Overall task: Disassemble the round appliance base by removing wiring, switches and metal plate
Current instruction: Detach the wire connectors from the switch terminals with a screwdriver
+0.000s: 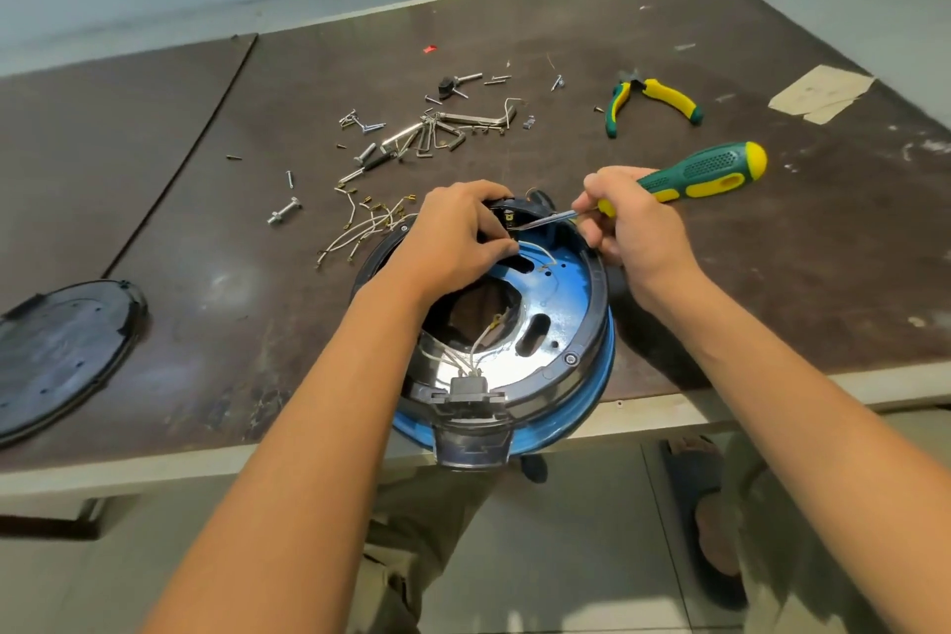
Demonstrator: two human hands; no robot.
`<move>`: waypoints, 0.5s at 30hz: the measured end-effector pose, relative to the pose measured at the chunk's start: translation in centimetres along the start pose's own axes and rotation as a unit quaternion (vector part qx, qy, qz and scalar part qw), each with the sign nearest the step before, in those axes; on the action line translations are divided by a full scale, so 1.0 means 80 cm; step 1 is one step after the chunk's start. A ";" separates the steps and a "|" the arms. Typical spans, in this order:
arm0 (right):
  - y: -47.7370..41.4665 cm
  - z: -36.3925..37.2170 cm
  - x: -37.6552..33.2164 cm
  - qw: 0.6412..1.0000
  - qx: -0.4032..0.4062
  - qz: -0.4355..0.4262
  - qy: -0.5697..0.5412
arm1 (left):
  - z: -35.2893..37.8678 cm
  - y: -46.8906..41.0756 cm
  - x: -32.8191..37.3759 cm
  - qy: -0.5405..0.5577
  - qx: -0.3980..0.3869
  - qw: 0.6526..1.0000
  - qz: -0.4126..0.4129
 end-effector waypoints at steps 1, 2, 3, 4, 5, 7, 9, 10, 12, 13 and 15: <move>0.000 0.000 0.000 1.000 0.000 0.001 0.002 | 0.000 0.000 0.000 0.000 0.000 1.000 -0.001; 0.000 0.000 -0.001 1.000 0.000 0.004 0.003 | 0.000 0.000 0.000 -0.001 -0.001 1.000 -0.001; 0.000 -0.001 -0.002 1.000 0.000 0.008 0.003 | 0.000 0.000 0.000 -0.001 -0.001 1.000 -0.002; 0.000 -0.001 -0.003 1.000 0.001 0.013 0.004 | 0.000 0.000 0.000 -0.001 0.000 1.000 -0.003; 0.000 -0.002 -0.004 1.000 0.001 0.017 0.005 | 0.000 0.000 0.000 -0.001 0.000 1.000 -0.004; 0.000 -0.002 -0.006 1.000 0.001 0.022 0.005 | 0.000 0.000 0.001 -0.001 0.000 1.000 -0.004; 0.000 -0.002 -0.007 1.000 0.002 0.025 0.005 | -0.001 0.001 0.002 0.000 0.000 1.000 -0.003; 0.000 -0.001 -0.008 1.000 0.002 0.026 0.006 | -0.001 0.001 0.002 0.001 0.000 1.000 -0.003; 0.000 -0.001 -0.008 1.000 0.002 0.025 0.010 | -0.001 0.001 0.001 0.002 -0.001 1.000 -0.004; 0.000 -0.002 -0.008 1.000 0.002 0.023 0.012 | -0.001 0.001 0.001 0.003 -0.001 1.000 -0.004; 0.000 -0.002 -0.006 1.000 0.000 0.020 0.012 | -0.001 0.001 0.002 0.003 -0.002 1.000 -0.004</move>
Point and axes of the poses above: each hand's wrist, its own y-axis away from the middle knuckle, its own z-axis out of the palm, x = y × z, the point moved 2 cm from there along -y, towards the middle knuckle, and after that the axes turned 3 degrees about y, right-handed, at the moved point
